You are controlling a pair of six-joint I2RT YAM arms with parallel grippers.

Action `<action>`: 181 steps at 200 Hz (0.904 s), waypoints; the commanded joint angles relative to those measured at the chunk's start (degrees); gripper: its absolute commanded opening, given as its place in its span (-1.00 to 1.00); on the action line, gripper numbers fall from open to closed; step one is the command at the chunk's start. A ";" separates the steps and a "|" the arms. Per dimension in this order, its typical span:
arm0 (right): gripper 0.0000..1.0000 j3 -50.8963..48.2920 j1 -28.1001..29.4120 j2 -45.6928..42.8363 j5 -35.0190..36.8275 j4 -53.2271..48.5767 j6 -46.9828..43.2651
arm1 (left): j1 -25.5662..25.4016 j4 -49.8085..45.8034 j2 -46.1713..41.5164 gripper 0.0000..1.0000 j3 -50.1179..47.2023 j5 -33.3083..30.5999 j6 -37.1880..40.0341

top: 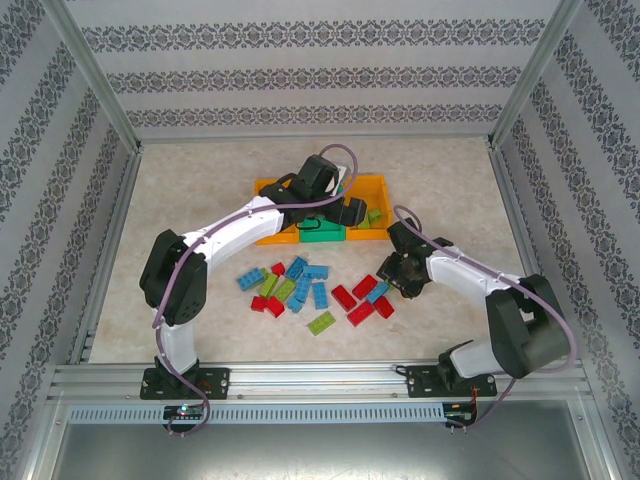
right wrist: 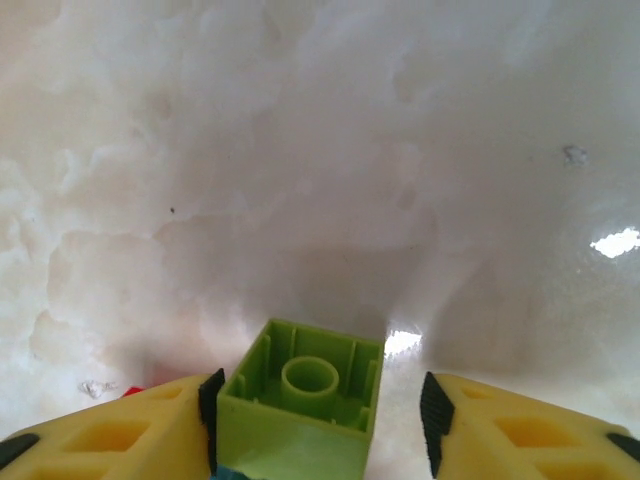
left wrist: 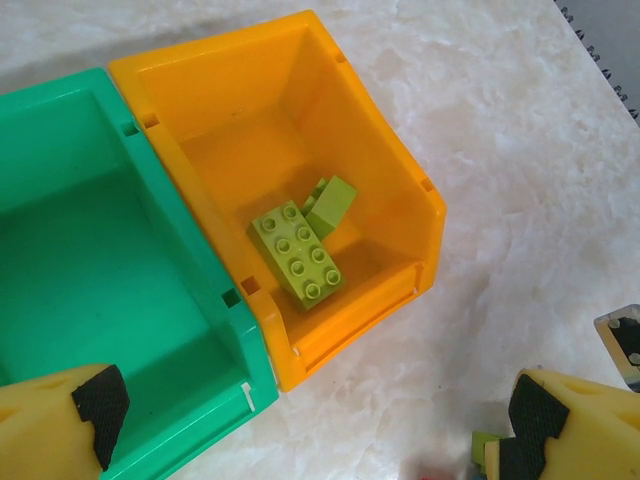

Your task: Sort the legos into containers by color

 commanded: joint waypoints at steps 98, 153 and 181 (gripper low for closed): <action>-0.48 6.05 0.63 -2.25 5.58 -1.67 -4.82 | -0.27 2.79 -8.05 0.99 -8.57 -5.48 -0.25; -0.44 17.96 0.07 0.17 7.68 3.08 -14.41 | 0.69 4.16 -16.19 0.99 -17.88 -12.15 -1.00; -0.44 26.10 -1.15 7.88 6.91 3.40 -17.87 | 1.89 3.13 -20.12 0.99 -22.35 -14.00 -1.78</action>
